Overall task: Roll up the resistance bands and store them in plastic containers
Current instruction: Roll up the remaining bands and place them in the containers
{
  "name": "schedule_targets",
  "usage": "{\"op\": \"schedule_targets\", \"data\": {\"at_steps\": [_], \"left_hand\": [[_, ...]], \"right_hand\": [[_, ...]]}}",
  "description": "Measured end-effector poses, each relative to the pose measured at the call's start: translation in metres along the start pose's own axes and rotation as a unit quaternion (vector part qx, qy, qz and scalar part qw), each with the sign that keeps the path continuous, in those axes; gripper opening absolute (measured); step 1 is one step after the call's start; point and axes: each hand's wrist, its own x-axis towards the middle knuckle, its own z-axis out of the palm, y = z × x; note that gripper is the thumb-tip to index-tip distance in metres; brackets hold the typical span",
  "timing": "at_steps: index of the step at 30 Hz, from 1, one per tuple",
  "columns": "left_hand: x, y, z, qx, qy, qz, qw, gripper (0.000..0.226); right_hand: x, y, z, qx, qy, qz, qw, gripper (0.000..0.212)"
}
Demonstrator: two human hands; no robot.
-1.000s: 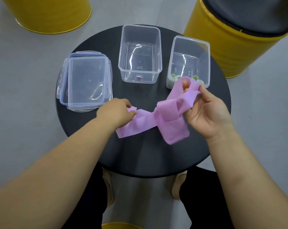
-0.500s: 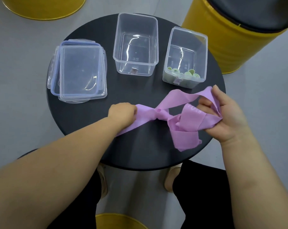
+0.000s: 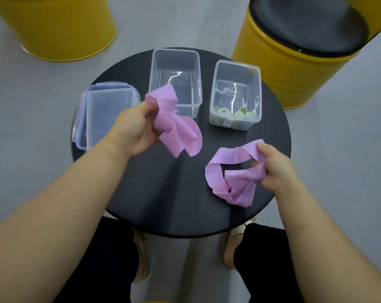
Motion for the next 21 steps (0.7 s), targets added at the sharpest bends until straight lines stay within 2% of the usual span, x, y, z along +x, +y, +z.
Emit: {"op": "schedule_targets", "data": {"at_steps": [3,6,8,10,12,14,18,19,21], "left_hand": [[-0.01,0.004,0.009,0.034,0.019,-0.026,0.999,0.02],[-0.023,0.004,0.016,0.13,0.033,-0.043,0.99,0.021],[-0.031,0.005,0.018,0.167,0.037,-0.053,0.984,0.024],[-0.038,0.006,0.019,0.191,0.031,-0.063,0.979,0.024],[-0.044,0.01,0.02,0.227,0.035,-0.063,0.971,0.021],[-0.05,0.015,0.023,0.245,0.034,-0.061,0.967,0.02],[-0.064,0.026,0.037,0.29,0.012,-0.053,0.955,0.015],[-0.068,0.03,0.041,0.295,0.004,-0.048,0.954,0.014],[-0.077,0.036,0.048,0.301,-0.011,-0.036,0.953,0.015]], "right_hand": [[-0.001,0.015,0.012,-0.134,-0.076,-0.031,0.988,0.014],[-0.005,0.027,0.023,-0.344,-0.132,-0.102,0.924,0.018],[-0.008,0.031,0.027,-0.475,-0.111,-0.141,0.861,0.024],[-0.011,0.033,0.028,-0.547,-0.035,-0.193,0.814,0.035],[-0.018,0.029,0.027,-0.528,0.035,-0.26,0.808,0.037],[-0.026,0.025,0.029,-0.481,0.051,-0.332,0.81,0.035],[-0.057,0.024,0.037,-0.428,-0.04,-0.406,0.806,0.043],[-0.065,0.023,0.04,-0.426,-0.067,-0.398,0.81,0.044],[-0.082,0.017,0.043,-0.391,-0.155,-0.333,0.844,0.048]]}}
